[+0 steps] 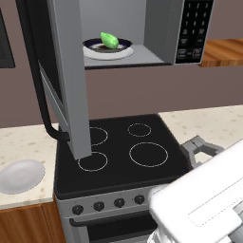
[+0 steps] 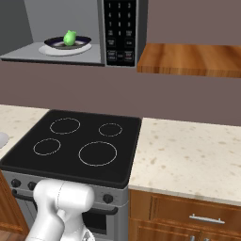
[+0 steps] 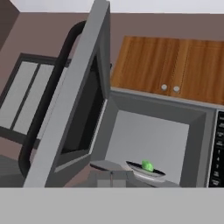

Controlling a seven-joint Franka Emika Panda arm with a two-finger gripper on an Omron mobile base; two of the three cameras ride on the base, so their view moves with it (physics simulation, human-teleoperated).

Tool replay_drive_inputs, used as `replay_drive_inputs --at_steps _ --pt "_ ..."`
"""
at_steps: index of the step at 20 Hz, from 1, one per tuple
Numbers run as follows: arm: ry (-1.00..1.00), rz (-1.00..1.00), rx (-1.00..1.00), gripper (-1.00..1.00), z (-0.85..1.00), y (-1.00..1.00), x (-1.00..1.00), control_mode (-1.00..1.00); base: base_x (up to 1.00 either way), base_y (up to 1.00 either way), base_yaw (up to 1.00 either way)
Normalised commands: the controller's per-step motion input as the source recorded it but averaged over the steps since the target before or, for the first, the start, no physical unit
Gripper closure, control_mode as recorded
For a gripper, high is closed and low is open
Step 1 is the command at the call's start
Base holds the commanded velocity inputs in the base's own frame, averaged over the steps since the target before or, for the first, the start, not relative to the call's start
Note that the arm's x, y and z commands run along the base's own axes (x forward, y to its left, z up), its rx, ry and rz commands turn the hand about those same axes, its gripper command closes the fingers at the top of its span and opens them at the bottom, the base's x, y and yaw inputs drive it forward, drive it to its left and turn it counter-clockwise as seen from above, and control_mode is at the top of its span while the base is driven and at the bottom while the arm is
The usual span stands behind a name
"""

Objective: Pick the corn from the counter and place it in the microwave. Then turn on the microwave.

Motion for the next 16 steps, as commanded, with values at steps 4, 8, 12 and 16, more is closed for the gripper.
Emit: replay_drive_inputs --at_steps 4,8,12,16 --pt "0.0 0.0 0.0 1.0 -0.04 0.2 0.0 -1.0 0.0 0.0 0.0" --pt "0.0 -0.01 0.0 1.0 -0.1 0.17 0.0 -1.0 0.0 0.0 0.0" --pt "0.0 -0.03 0.0 1.0 -0.1 0.14 0.0 -1.0 0.0 0.0 0.0" --pt "0.0 -0.04 0.0 1.0 -0.11 0.14 0.01 -1.0 0.0 0.0 0.0"
